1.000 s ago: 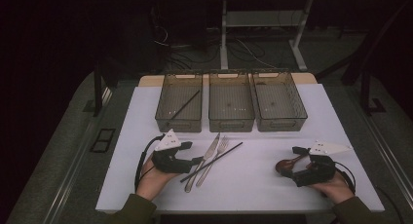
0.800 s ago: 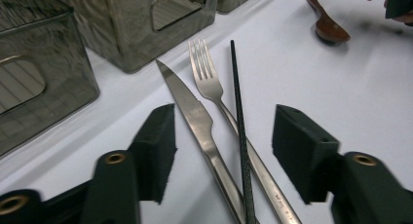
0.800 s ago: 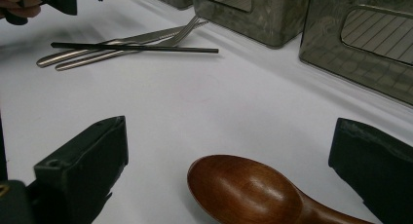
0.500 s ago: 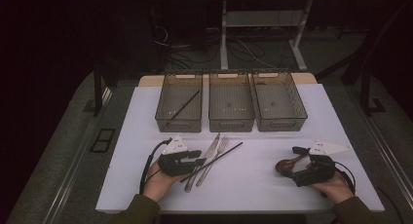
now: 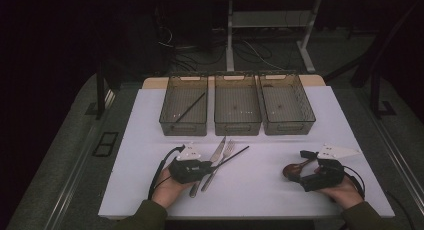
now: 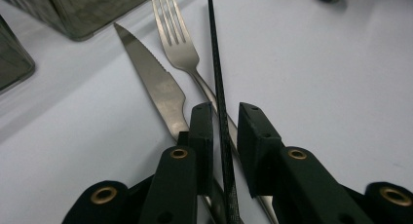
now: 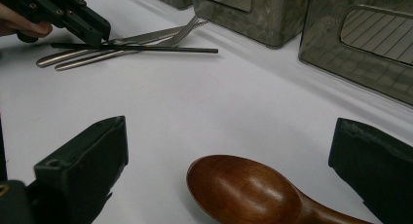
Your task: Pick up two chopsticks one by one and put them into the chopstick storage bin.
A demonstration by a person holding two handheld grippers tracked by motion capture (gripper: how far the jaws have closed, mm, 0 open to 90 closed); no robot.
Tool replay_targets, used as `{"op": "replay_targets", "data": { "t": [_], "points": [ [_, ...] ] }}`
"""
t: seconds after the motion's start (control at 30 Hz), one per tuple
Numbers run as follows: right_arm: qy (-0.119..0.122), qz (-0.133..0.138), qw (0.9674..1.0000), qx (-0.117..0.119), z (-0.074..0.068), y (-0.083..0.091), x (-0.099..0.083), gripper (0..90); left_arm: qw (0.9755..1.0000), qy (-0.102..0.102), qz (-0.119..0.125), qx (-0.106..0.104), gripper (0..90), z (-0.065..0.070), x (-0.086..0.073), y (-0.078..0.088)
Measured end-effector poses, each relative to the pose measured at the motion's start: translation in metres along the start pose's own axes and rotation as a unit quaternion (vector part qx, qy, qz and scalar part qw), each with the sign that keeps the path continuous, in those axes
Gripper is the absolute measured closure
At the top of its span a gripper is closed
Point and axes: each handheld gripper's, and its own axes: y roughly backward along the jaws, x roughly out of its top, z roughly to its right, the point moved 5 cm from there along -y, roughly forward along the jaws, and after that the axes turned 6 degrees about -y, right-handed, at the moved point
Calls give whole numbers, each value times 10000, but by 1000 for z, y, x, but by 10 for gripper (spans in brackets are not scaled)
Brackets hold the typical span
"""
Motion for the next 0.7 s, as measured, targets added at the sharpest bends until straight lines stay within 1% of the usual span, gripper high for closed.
{"op": "replay_targets", "data": {
  "t": [0.1,0.23,0.27,0.37,0.47,0.7],
  "points": [
    [-3,-2,10000,1,0,0,0,4,10000,14,-25,-5,760,0,-1,-1],
    [-4,1,10000,7,0,0,0,3,10000,-29,-75,29,777,0,-2,-2],
    [-2,1,10000,7,0,0,0,3,9999,-71,-121,26,780,-1,-2,-2],
    [-5,1,10000,6,0,0,0,3,9999,-56,-142,27,785,0,-3,-4],
    [-2,-1,10000,7,0,0,0,3,9998,-99,-173,13,795,0,-4,-4],
    [-4,-2,10000,4,0,0,0,3,9997,-106,-219,26,835,1,-4,-6]
  ]
}}
